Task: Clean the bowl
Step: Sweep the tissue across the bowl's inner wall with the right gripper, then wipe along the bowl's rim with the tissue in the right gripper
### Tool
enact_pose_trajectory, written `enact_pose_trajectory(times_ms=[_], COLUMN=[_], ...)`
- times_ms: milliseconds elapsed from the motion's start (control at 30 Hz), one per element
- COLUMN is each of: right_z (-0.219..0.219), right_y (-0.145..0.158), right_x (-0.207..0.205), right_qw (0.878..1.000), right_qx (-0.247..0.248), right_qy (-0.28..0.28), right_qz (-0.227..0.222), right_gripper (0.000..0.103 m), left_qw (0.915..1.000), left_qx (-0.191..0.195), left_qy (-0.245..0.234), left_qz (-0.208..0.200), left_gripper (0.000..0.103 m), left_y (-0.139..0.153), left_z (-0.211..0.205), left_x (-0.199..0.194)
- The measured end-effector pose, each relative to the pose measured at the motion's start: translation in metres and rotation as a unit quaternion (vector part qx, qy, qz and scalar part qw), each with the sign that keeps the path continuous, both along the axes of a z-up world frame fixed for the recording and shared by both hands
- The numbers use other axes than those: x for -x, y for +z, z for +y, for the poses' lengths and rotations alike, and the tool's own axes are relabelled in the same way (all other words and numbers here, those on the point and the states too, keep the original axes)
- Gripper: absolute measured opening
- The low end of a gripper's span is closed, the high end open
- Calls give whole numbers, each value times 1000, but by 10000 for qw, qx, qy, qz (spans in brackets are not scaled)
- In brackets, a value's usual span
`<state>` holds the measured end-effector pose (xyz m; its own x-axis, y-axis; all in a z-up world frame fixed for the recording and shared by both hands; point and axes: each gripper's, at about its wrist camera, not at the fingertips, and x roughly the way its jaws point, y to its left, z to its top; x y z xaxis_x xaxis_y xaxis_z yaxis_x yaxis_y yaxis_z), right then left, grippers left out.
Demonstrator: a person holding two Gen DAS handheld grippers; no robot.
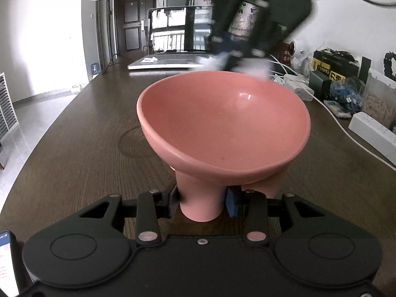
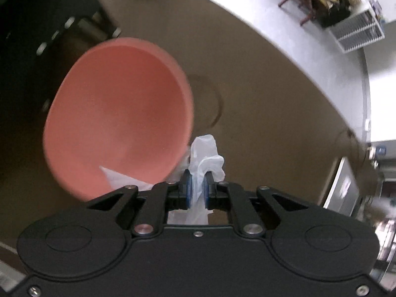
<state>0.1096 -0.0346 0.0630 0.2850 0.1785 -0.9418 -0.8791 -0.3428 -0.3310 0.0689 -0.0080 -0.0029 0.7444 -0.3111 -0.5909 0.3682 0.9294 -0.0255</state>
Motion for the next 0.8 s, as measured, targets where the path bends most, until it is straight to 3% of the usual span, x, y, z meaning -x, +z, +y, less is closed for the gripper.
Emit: enact_pose_trajectory(times_ms=[167,333,533,800], right_z=[-34,-46,-21,42], right_y=[-6,-3,19,35], right_x=[37,87,128,114], right_qw=[9984,9905,9795,9732], right_qx=[364,558,131,-411], right_qy=[364,1157,1872,2213], right_qz=[217,491,735,471], right_gripper=[9,9,9,9], left_qw=[10000,10000,10000,10000], left_qx=[-17,-56,-82,-86], left_qy=[-2,-8,-15,-20], left_qz=[-8,-25,-40,-40], left_gripper=[38,38,38,38], left_y=[1,1,1,0], left_z=[1,0,-2,-2], left_x=[1,1,1,0])
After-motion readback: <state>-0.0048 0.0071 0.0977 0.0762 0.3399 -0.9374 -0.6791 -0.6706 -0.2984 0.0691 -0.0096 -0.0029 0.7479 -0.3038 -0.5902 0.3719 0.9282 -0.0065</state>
